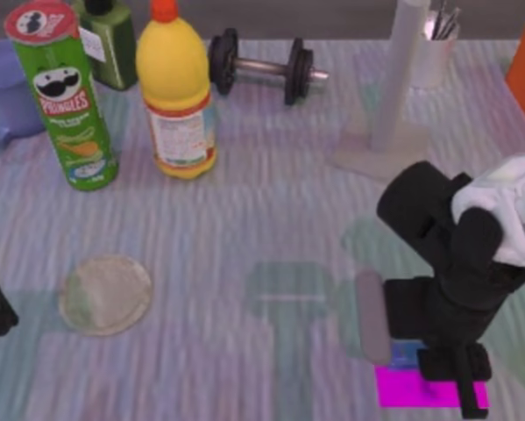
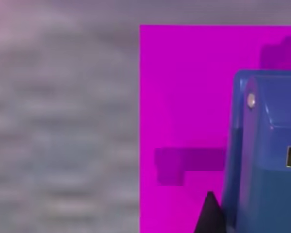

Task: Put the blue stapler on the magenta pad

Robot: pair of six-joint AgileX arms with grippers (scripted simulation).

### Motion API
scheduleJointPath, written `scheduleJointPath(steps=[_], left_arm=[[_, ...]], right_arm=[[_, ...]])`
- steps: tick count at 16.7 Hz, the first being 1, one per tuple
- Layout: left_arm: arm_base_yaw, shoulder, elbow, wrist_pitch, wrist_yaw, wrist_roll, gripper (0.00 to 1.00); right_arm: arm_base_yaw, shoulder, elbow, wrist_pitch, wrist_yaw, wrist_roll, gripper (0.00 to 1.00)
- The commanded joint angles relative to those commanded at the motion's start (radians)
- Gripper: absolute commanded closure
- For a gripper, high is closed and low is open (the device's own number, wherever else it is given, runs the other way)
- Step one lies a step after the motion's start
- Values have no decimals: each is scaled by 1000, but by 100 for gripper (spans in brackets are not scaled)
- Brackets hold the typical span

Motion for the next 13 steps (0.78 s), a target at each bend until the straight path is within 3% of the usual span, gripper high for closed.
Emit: scheduleJointPath(steps=[7, 13], left_arm=[[0, 0, 0, 0, 0, 0, 0], [0, 0, 0, 0, 0, 0, 0]], right_arm=[[2, 25, -44, 62, 0, 1, 100], [2, 25, -44, 62, 0, 1, 55]])
